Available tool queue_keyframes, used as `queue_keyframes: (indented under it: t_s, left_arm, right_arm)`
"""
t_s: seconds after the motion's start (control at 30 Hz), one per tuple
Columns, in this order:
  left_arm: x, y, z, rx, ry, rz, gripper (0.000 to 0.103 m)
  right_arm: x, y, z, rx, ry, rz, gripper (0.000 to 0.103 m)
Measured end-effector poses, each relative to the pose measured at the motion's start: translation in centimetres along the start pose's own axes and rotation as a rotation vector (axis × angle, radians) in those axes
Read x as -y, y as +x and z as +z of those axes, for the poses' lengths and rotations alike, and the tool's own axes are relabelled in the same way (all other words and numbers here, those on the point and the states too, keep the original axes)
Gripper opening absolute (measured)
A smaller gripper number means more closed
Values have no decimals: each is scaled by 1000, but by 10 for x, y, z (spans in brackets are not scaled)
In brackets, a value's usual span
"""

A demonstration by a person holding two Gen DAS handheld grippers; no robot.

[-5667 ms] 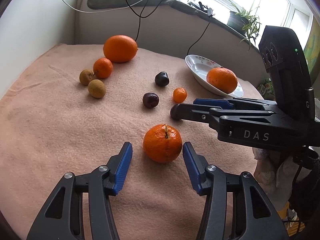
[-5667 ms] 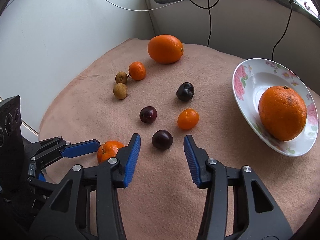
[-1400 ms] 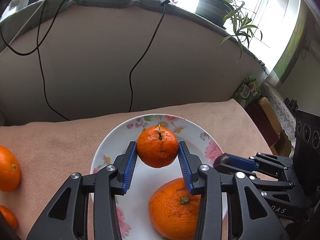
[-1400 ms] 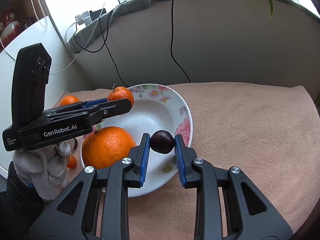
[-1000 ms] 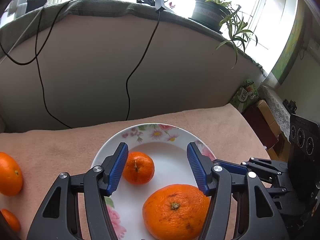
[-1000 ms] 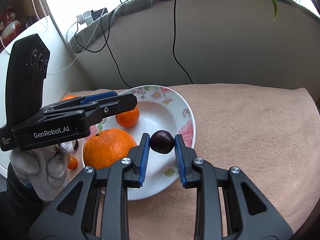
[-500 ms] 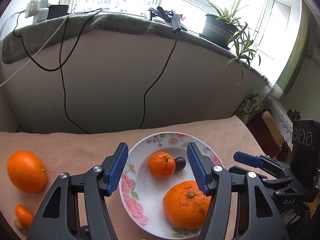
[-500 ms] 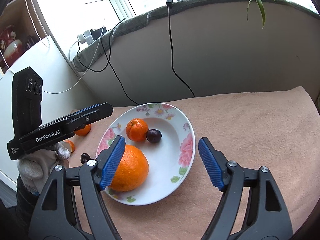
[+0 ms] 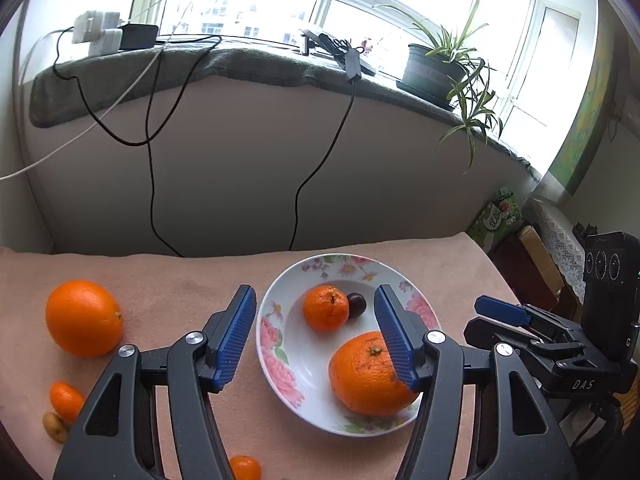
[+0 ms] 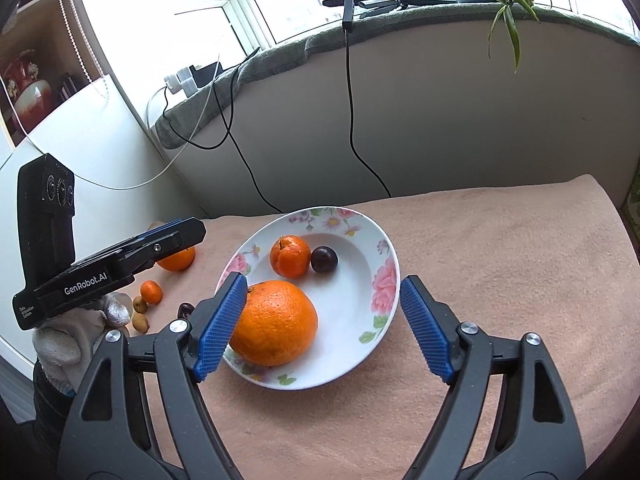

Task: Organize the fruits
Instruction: 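Open the left gripper over the plate while the right gripper releases the plum, then move the right gripper toward the oval orange on the towel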

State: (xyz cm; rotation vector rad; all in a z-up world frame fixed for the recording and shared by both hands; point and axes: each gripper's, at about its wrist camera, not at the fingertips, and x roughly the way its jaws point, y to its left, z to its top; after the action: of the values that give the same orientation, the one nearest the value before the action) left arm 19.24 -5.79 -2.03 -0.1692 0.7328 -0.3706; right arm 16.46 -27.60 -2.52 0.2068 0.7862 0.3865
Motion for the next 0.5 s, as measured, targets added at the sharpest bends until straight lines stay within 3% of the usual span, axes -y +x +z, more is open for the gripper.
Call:
queue_keyframes:
  t_s: [0.5]
  left_arm:
    - [-33,-55,-23,44,-34,71,76]
  right_arm:
    - [-45,-11,-12,15,-53,38,98]
